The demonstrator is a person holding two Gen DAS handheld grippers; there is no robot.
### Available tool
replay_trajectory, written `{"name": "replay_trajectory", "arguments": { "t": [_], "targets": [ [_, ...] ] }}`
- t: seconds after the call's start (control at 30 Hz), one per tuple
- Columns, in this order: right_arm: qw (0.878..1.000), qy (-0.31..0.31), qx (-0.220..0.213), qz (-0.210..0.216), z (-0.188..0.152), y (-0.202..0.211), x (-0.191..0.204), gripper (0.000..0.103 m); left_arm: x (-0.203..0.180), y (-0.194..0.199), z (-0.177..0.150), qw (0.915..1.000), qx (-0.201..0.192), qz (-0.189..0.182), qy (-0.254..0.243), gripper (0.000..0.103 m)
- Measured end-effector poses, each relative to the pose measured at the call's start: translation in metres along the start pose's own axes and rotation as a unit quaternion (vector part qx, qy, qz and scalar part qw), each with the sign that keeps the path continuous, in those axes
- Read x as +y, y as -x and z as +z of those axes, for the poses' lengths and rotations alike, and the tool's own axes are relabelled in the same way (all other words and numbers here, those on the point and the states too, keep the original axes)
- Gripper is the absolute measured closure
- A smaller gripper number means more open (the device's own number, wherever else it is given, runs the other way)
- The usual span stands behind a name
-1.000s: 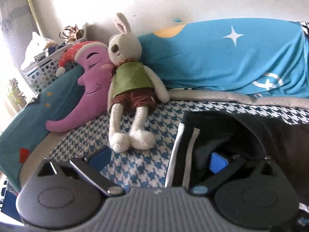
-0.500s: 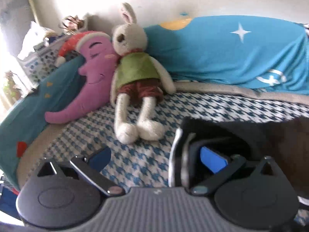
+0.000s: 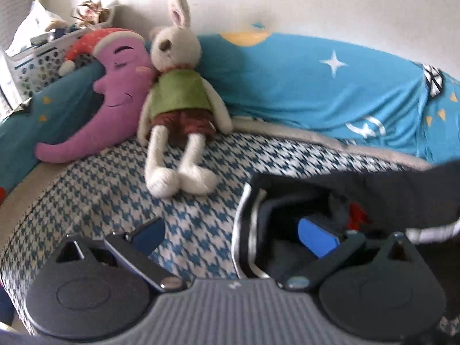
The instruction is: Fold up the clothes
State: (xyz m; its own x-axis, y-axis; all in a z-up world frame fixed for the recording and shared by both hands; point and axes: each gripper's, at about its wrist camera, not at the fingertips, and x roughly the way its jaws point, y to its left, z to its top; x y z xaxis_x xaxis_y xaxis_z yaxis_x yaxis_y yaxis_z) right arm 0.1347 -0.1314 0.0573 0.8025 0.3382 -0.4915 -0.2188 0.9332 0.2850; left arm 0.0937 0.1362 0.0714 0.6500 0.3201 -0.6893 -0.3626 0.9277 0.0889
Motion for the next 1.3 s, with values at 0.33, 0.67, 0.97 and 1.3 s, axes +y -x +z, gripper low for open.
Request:
{"name": "replay_trajectory", "arguments": {
  "t": [0.33,0.67,0.97,1.3],
  "targets": [
    [0.994,-0.061,-0.058,-0.067,0.029,-0.007,-0.024,0.098,-0.030,-0.003,-0.011,0.9986,0.020,-0.025,-0.042,0.000],
    [0.990,-0.106,-0.008,-0.089,0.032,0.006,-0.053,0.097,-0.041,-0.010,-0.008,0.9976,0.051,-0.038,-0.028,0.000],
    [0.992,-0.069,0.060,-0.085,-0.008,0.036,-0.037,0.084,-0.042,-0.005,-0.007,0.9979,0.048,-0.037,-0.023,0.000],
    [0.987,-0.068,0.132,-0.058,-0.052,0.023,-0.029,0.056,-0.030,-0.005,-0.008,0.9983,0.050,-0.030,-0.001,0.000]
  ]
}}
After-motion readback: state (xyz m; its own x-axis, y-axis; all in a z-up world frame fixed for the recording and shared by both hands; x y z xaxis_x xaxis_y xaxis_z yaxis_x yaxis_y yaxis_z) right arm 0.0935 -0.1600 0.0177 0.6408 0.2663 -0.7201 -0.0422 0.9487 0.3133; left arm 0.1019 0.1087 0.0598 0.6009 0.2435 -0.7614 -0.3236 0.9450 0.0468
